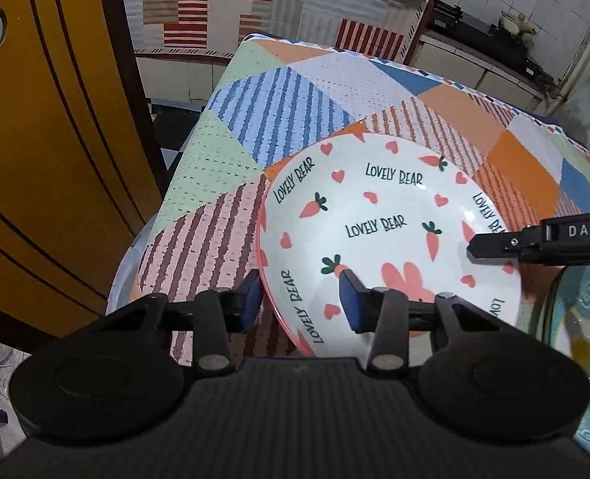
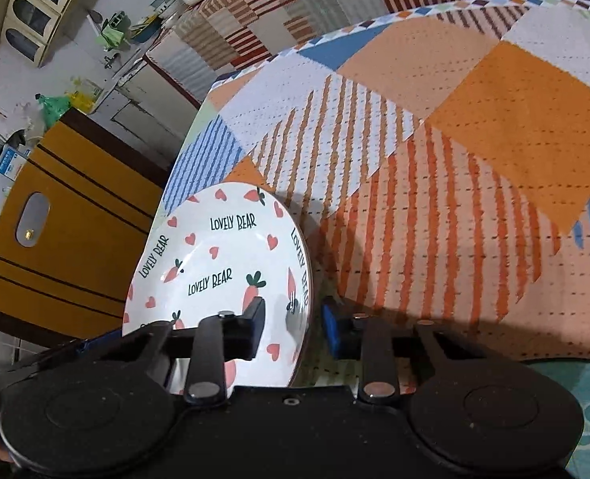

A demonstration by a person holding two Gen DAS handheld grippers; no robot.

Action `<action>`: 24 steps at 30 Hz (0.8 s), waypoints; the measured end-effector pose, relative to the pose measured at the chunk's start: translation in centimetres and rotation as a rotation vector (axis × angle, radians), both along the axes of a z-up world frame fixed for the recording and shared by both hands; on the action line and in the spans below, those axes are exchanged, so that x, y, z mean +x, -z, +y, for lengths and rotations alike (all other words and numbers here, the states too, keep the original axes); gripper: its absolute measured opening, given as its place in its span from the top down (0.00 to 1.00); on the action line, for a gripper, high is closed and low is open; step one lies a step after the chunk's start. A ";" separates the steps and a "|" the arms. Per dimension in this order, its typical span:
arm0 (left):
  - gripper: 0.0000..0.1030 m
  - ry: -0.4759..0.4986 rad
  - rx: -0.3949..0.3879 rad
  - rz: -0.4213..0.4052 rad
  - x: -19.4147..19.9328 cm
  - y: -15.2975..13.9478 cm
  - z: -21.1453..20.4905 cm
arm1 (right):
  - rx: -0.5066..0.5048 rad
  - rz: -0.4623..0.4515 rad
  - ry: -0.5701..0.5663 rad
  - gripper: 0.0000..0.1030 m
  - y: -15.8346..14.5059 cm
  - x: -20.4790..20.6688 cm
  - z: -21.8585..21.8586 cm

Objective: Organize plates and bowls
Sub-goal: 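Lift the bunny plate with both tools and carry it over the Egg plate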

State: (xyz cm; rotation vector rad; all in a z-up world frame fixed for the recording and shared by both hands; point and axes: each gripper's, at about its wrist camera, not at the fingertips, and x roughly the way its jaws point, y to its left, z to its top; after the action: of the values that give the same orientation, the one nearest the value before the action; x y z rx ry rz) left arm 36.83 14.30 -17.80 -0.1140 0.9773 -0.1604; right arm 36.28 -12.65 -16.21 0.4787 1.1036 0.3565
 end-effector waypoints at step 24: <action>0.72 0.044 -0.014 0.009 -1.9 -4.4 -0.6 | -0.087 -0.177 -0.169 0.81 -3.3 -3.7 0.0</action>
State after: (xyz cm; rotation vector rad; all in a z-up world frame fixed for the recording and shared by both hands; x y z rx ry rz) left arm 34.96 13.72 -13.43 -0.1064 0.9886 -0.2068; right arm 32.58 -12.63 -12.90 0.2716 0.9851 0.4870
